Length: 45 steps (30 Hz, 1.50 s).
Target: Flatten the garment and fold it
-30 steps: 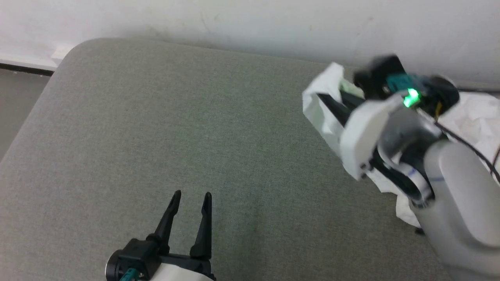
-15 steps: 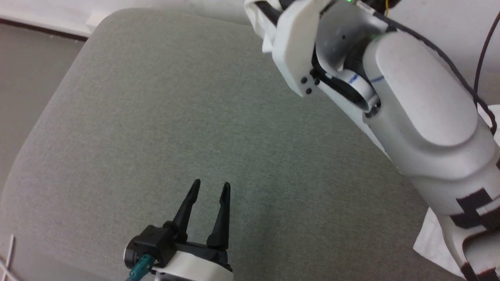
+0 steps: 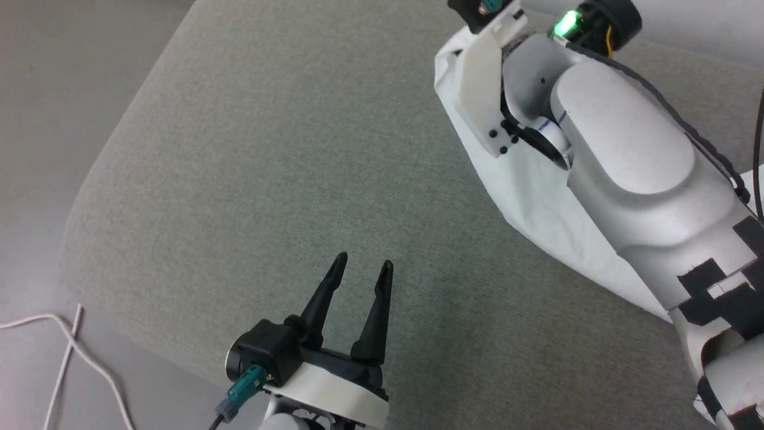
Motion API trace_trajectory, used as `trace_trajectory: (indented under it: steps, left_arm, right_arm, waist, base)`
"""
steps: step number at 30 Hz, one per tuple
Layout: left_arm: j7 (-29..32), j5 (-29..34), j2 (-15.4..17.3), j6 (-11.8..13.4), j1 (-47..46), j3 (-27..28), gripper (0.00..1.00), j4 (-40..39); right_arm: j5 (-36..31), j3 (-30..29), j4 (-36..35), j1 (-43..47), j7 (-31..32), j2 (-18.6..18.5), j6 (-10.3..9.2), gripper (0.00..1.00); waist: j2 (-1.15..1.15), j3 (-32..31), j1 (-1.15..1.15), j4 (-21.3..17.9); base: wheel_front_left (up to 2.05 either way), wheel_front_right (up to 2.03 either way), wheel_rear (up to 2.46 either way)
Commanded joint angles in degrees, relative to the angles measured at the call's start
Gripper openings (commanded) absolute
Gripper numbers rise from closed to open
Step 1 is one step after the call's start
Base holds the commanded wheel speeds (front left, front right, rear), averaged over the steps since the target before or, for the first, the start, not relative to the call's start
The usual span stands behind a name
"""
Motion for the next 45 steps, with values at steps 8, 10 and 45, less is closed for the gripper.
trace_trajectory:
  steps: [8, 10, 45]
  left_arm:
    - [-0.28, -0.68, -0.07, 1.25, -1.63, -0.30, 1.00, 0.83]
    - [-0.28, -0.35, -0.07, 1.37, -1.61, -0.10, 1.00, 0.98]
    - [-0.28, 9.29, 0.33, -1.30, 13.28, 13.99, 1.00, -2.94]
  right_arm:
    - [1.78, 2.70, 4.00, -0.51, -2.26, 0.37, -0.04, 1.00]
    - [3.18, 3.65, 3.73, -1.01, -2.83, 0.66, -0.04, 1.00]
    - [-14.11, -50.34, -57.63, 78.12, -28.16, 3.51, -0.04, 1.00]
  waist:
    - [0.00, 2.38, -0.01, 0.91]
    - [0.00, 1.83, -0.01, -0.04]
    - [0.00, -12.48, -0.01, -24.96]
  base:
    - [0.00, 0.00, 0.00]
    - [0.00, 0.00, 0.00]
    - [0.00, 0.00, 0.00]
